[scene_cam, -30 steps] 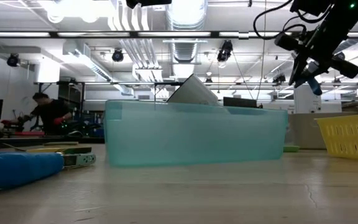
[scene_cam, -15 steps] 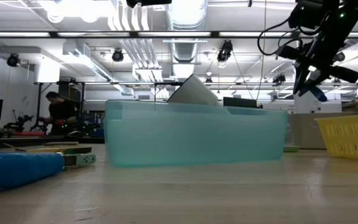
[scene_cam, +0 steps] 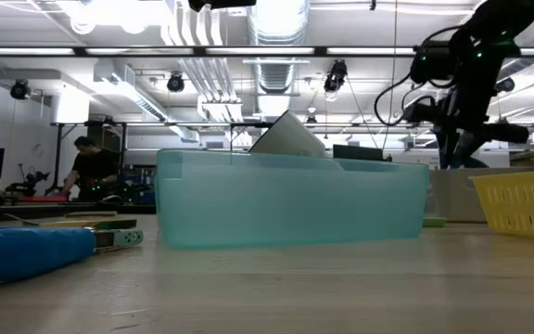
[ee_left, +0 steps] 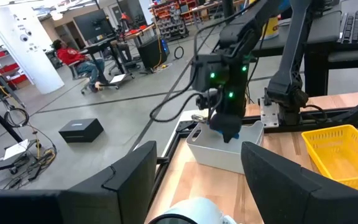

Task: Pick & Place School Supplies
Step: Put the blue plier into the gray bin

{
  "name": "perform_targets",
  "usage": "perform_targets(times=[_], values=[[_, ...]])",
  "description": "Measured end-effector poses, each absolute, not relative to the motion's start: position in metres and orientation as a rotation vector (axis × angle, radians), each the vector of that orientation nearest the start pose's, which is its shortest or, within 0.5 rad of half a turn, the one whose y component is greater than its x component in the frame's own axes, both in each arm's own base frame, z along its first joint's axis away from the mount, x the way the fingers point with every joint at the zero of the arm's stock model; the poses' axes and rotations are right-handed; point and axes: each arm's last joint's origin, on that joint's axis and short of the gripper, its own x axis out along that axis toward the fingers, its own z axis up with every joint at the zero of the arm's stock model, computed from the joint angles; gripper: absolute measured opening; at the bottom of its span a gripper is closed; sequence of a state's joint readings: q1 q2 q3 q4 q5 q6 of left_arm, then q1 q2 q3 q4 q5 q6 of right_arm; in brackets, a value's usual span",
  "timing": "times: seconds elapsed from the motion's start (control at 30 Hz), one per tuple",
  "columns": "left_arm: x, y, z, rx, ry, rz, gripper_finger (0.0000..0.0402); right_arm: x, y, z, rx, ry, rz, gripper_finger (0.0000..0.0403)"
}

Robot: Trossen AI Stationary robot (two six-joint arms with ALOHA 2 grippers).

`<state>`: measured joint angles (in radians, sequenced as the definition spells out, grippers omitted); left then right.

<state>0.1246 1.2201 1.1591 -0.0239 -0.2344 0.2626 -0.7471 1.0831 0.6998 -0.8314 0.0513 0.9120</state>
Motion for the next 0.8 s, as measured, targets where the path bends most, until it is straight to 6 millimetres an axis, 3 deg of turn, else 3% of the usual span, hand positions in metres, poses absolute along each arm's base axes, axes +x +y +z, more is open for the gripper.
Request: perform_targets(times=[0.8], values=[[0.27,0.041,0.388,0.264,0.133,0.345,0.0241,0.15,-0.141,0.164,1.241,1.014,-1.306,0.0054]])
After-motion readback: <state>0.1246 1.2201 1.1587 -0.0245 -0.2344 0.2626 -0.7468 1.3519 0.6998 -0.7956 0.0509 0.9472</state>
